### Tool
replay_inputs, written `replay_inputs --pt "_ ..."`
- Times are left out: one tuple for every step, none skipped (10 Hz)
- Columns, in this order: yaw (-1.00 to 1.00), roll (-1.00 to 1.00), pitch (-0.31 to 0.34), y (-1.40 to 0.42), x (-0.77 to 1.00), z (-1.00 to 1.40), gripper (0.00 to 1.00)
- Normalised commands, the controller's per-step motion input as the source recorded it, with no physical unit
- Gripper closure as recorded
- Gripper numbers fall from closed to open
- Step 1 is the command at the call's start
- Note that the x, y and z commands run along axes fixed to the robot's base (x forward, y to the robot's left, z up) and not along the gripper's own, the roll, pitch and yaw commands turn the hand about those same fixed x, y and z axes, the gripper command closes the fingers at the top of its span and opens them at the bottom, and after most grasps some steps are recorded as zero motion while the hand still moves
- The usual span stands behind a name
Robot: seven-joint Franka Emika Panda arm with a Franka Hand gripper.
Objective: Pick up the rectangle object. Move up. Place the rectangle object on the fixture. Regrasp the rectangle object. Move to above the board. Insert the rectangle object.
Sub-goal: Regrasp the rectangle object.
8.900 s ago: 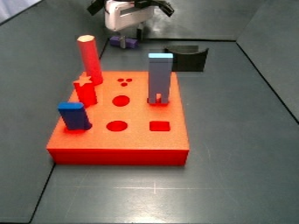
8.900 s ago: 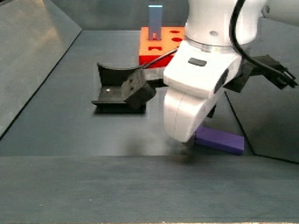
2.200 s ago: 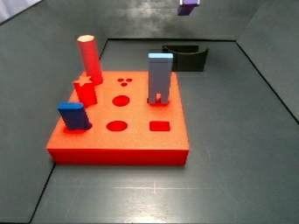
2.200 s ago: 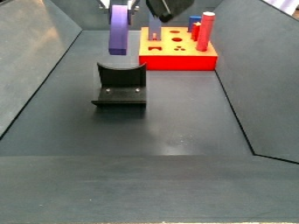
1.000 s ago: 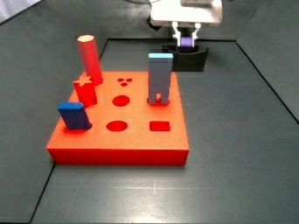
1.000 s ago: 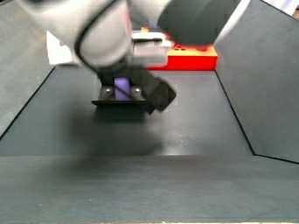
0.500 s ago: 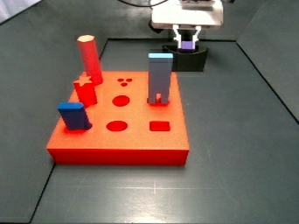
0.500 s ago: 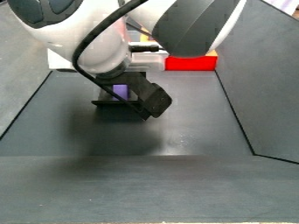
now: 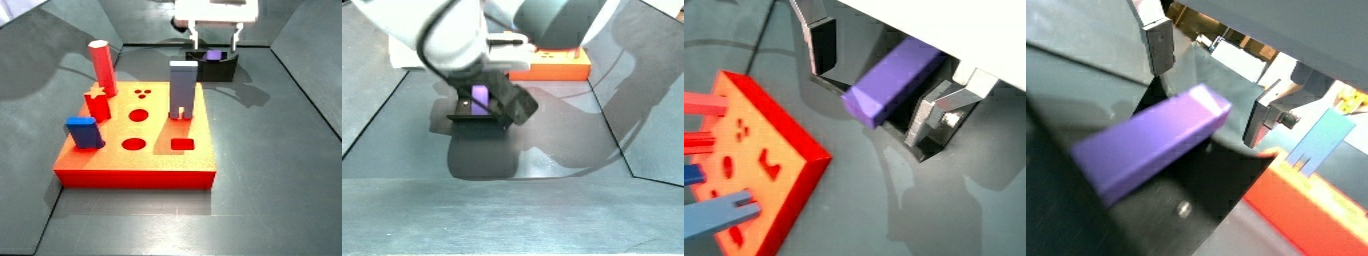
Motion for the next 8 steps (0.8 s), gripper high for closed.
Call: replay_inputs --pt "0.00 0.02 0.033 0.00 -0.02 1.00 0.00" --pt "0.00 0.04 0.039 0.00 -0.03 1.00 0.00" --pt "0.00 0.05 0.043 0.00 -0.04 0.91 0.00" --pt "-0.01 0.06 0.044 0.00 -0.04 0.67 0.00" --pt "-0.01 0.06 0.051 0.00 -0.04 0.55 0.00" --pt "-0.01 0.06 0.056 0.00 -0.03 0.31 0.00" --pt "0.03 1.00 0.055 -0.78 -0.14 0.79 0.00" --pt "0.03 1.00 0.051 -0.74 -0.12 0.68 0.00"
